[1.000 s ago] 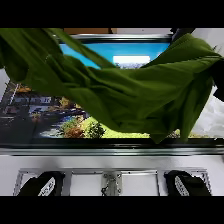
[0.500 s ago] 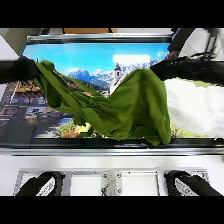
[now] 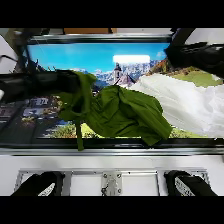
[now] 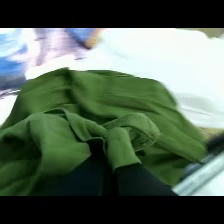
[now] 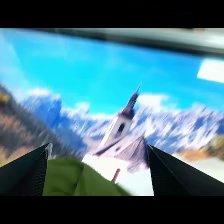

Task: Fold the clothes and pants, and hang the long-sleeved shirts on hangers.

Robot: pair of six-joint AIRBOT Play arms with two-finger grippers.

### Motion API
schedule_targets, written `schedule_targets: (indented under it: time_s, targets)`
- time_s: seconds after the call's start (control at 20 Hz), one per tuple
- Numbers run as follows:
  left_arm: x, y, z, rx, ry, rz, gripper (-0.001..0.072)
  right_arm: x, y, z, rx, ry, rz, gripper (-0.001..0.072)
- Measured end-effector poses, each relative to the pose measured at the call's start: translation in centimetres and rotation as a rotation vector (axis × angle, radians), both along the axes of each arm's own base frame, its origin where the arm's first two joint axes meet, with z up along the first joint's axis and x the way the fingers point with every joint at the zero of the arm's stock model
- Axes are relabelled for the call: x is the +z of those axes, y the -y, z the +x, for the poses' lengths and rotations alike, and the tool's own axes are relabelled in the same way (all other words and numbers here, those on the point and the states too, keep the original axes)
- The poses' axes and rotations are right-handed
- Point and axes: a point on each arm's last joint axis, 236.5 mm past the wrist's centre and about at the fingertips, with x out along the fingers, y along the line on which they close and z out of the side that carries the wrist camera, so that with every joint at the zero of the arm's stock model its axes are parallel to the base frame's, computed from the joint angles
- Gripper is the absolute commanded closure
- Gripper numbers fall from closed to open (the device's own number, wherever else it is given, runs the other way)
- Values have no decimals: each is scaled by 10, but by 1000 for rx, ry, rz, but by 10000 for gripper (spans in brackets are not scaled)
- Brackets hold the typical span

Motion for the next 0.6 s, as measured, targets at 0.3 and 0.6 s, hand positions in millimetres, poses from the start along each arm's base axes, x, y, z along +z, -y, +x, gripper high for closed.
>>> schedule_targets:
  time_s: [0.3, 0.6]
  targets:
    - [-53, 175, -38, -299, -25, -43, 156, 57, 38, -44, -116, 163, -50, 63]
    - [-89, 186, -6, -289, -137, 33, 95, 48, 56, -65, -158, 126, -168, 63]
